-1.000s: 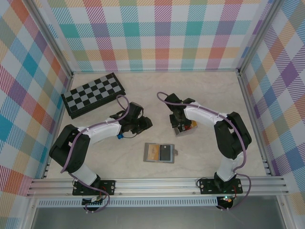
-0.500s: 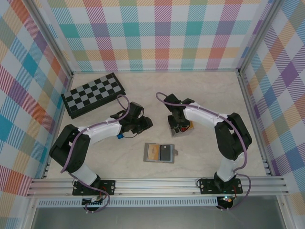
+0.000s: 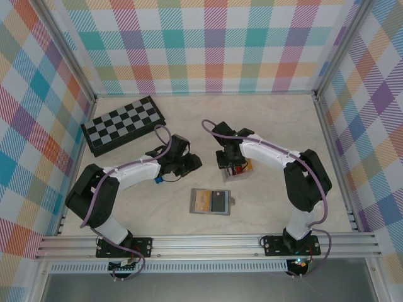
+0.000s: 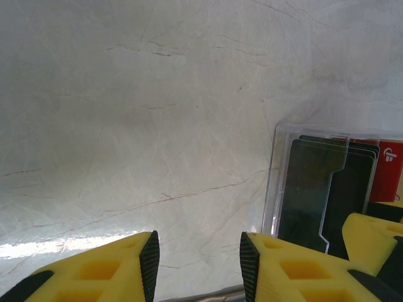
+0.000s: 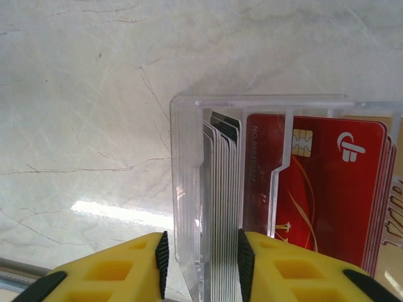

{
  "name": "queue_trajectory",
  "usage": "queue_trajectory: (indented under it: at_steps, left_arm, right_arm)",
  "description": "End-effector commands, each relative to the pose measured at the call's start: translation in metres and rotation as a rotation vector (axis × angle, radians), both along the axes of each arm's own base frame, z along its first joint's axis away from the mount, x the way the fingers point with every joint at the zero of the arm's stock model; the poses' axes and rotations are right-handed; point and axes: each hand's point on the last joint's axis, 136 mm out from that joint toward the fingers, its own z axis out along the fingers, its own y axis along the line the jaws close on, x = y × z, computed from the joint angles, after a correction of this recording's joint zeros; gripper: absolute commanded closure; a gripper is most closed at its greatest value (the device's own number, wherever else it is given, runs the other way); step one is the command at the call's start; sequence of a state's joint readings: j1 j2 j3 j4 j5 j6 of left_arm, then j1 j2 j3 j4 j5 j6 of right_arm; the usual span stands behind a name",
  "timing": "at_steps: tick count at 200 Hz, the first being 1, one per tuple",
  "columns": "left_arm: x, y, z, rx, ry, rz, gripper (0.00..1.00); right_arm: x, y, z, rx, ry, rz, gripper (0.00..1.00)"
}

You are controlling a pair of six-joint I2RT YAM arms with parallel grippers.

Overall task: Put the credit cards into the card holder
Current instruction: Pick up the credit card from the storage box.

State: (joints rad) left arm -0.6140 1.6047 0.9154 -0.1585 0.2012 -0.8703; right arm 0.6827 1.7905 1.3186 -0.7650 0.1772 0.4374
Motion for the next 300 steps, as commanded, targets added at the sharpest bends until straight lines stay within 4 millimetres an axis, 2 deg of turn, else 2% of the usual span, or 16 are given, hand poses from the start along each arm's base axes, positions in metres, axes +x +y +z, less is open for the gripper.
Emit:
queue_trajectory:
  at_steps: [1,92,156,198,253,300]
  left_arm:
    - [-0.002,-0.005,0.002,0.01,0.001,-0.026,0.6]
    - [-0.002,-0.004,0.003,0.013,-0.001,-0.024,0.59]
    - [-0.002,-0.003,0.005,0.015,-0.005,-0.022,0.59]
    - [-0.003,-0.003,0.004,0.015,-0.001,-0.024,0.59]
    - [-0.003,-0.002,0.003,0.018,-0.003,-0.026,0.59]
    - [-0.003,-0.003,0.002,0.017,0.001,-0.029,0.59]
  right_arm:
    - [0.001,0.013,0.001,0.04,0.016,0.008,0.62]
    - [0.0,0.026,-0.016,0.101,0.091,-0.003,0.58]
    - [0.002,0.03,0.018,0.188,0.048,-0.005,0.6]
    - [0.0,0.03,0.02,0.197,0.051,-0.008,0.63]
    - [0.001,0.027,0.019,0.182,0.048,-0.017,0.74]
    - [0.003,0.026,0.024,0.202,0.047,-0.025,0.78]
